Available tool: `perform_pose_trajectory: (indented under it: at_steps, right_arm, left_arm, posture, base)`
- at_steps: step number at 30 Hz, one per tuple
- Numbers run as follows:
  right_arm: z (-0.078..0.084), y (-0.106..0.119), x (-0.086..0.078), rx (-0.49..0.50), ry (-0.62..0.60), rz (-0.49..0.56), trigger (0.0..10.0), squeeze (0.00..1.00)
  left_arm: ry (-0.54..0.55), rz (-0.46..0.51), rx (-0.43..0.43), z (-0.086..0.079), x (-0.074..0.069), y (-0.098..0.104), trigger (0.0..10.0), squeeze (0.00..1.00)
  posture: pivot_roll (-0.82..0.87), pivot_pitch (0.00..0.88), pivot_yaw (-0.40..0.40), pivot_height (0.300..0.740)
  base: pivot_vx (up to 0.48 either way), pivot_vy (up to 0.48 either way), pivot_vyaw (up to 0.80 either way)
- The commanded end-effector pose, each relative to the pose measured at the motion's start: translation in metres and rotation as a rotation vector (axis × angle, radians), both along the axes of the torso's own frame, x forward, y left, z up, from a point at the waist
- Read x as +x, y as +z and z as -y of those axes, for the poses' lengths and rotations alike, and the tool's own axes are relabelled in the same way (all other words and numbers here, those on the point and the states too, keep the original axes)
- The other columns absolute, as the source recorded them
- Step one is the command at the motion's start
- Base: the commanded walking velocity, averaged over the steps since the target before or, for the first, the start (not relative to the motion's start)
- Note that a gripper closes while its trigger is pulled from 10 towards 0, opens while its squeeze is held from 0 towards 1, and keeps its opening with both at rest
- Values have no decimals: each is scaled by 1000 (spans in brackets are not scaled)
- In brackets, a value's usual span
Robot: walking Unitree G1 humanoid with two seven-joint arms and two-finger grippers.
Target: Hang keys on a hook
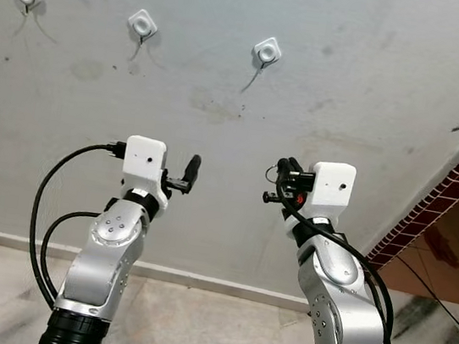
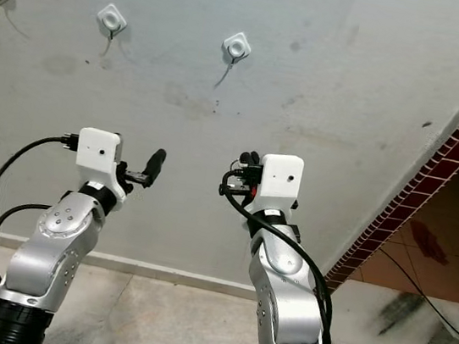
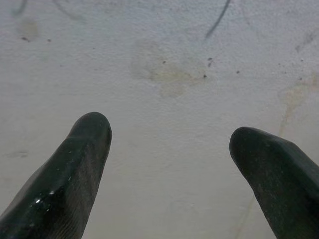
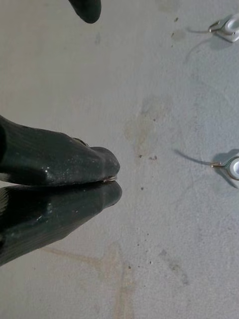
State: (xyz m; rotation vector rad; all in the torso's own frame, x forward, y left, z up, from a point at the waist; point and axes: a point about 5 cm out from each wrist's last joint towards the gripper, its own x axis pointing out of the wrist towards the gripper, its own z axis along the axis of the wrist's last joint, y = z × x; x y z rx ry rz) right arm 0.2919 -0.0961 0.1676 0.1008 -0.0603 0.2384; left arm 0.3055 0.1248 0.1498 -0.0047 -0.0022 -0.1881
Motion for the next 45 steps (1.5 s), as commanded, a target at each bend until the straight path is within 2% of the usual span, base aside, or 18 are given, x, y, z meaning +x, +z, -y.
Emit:
perform_pose_trajectory:
  at_steps: [1, 5, 11, 45]
  right_arm:
    - [3, 5, 0, 5, -13, 21, 10000, 0]
    - [7, 4, 1, 1, -39, 15, 10000, 0]
    - [2, 8, 1, 19, -19, 31, 10000, 0]
    - [2, 8, 1, 19, -19, 31, 10000, 0]
  left_arm:
    - [16, 30, 17, -3, 1, 6, 10000, 0]
    - [58, 3, 56, -9, 1, 1, 10000, 0]
    - [39, 23, 39, -9, 1, 3, 10000, 0]
    - [39, 23, 39, -9, 1, 3, 10000, 0]
  posture:
    - [175, 0, -67, 740]
    - [174, 0, -66, 740]
    - [174, 0, -65, 740]
    - [174, 0, -65, 740]
  base:
    - [0, 0, 0]
    - [0, 0, 0]
    - [0, 0, 0]
    - [0, 0, 0]
